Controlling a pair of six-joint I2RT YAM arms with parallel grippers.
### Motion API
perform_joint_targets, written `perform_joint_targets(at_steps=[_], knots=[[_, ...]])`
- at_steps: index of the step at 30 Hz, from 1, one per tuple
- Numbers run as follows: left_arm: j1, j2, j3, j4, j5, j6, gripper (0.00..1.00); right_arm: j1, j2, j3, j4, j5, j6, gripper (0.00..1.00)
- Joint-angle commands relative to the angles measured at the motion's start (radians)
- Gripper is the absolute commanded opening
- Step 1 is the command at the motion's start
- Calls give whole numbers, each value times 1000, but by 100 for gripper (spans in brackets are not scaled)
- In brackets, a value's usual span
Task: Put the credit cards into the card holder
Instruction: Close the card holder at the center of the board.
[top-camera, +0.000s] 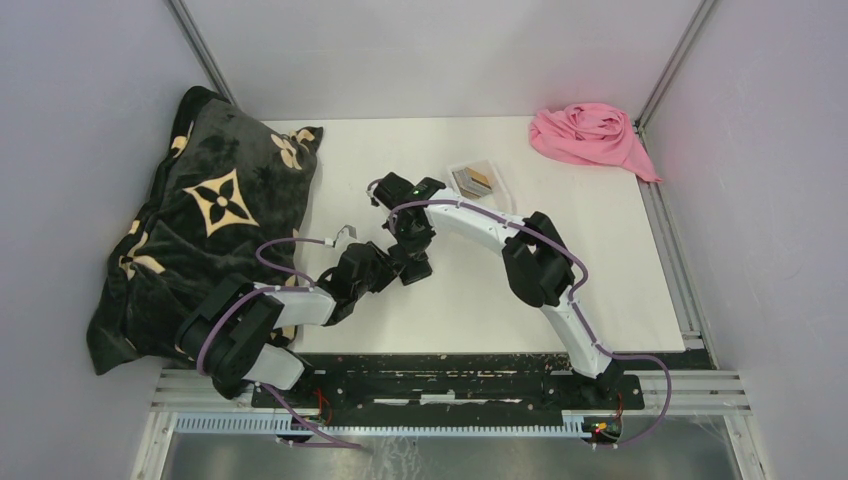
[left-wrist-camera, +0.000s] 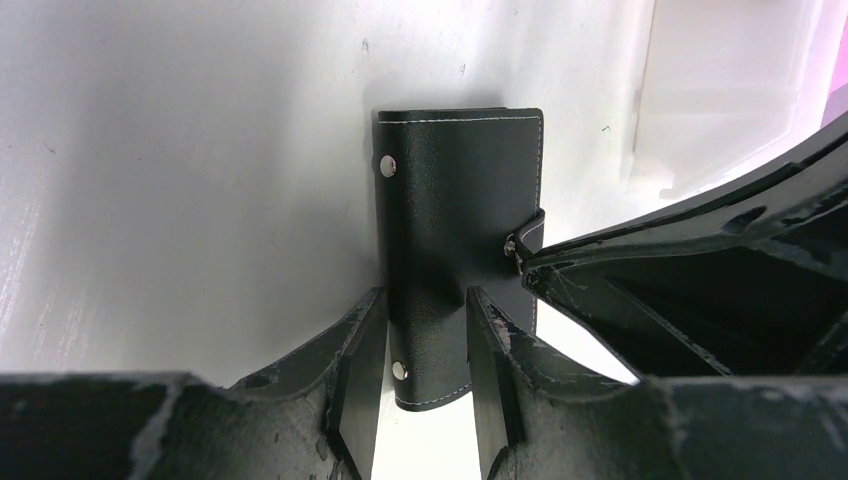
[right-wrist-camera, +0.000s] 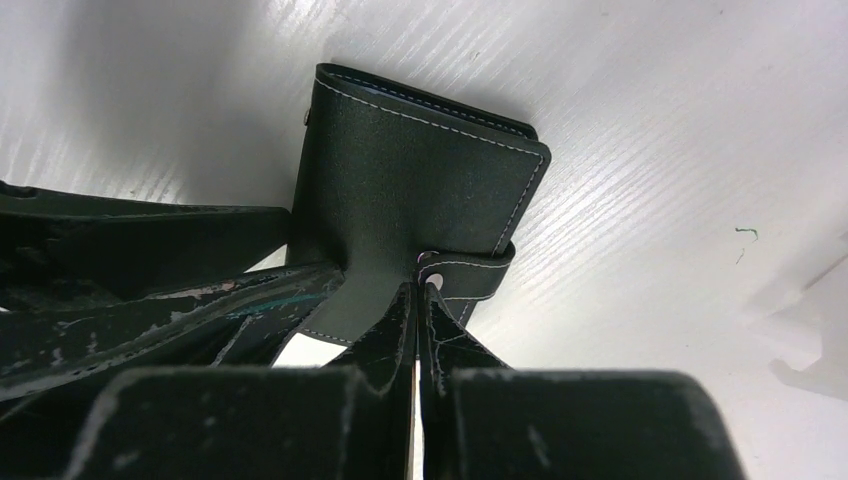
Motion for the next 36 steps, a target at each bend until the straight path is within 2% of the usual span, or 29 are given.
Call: perform_joint_targets(at_steps=[1, 16, 36], knots=[[4, 16, 7, -48, 3, 50, 43, 8, -15, -9, 14, -4, 6, 1], [4, 21, 6, -48, 10, 54, 43, 4, -1, 64, 4, 22, 7, 1], [3, 28, -8, -32, 15, 45, 42, 2, 25, 53, 12, 7, 17, 1]])
